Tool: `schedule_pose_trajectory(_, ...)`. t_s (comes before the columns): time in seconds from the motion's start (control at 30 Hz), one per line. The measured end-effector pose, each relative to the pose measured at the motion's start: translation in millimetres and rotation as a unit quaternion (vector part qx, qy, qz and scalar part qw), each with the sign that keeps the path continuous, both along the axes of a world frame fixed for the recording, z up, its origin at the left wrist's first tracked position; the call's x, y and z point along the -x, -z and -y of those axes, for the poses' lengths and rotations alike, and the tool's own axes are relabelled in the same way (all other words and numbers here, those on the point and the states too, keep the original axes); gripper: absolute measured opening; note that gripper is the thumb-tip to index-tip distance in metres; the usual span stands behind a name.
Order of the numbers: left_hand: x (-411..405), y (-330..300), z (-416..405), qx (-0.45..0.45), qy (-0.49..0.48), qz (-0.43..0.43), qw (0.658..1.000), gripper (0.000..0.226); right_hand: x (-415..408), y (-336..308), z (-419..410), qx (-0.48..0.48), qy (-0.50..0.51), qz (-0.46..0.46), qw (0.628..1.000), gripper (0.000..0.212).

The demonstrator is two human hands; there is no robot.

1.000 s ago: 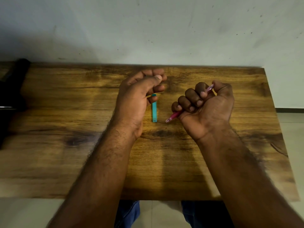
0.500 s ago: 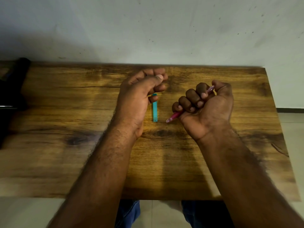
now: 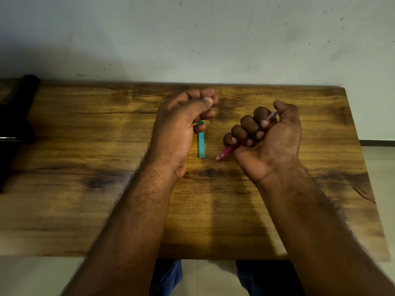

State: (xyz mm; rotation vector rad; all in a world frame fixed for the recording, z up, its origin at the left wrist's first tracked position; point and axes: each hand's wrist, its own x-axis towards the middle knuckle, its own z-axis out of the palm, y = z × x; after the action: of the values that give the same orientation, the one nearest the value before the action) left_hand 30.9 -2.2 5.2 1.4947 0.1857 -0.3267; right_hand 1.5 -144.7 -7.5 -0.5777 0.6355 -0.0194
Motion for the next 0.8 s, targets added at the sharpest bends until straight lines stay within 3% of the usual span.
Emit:
schedule_pose_trajectory(0.37, 0.6, 0.9, 0.4, -0.003, 0.003, 0.006, 1.0, 0.02, 0.3, -0.6, 0.2, -0.019, -0.01, -0.002, 1.0, 0.057)
schedule_pose_trajectory(0.8, 1.0, 0.6, 1.1, -0.01, 0.006, 0.009, 1.0, 0.021, -0.5, -0.6, 0.4, -0.02, -0.006, 0.007, 1.0, 0.05)
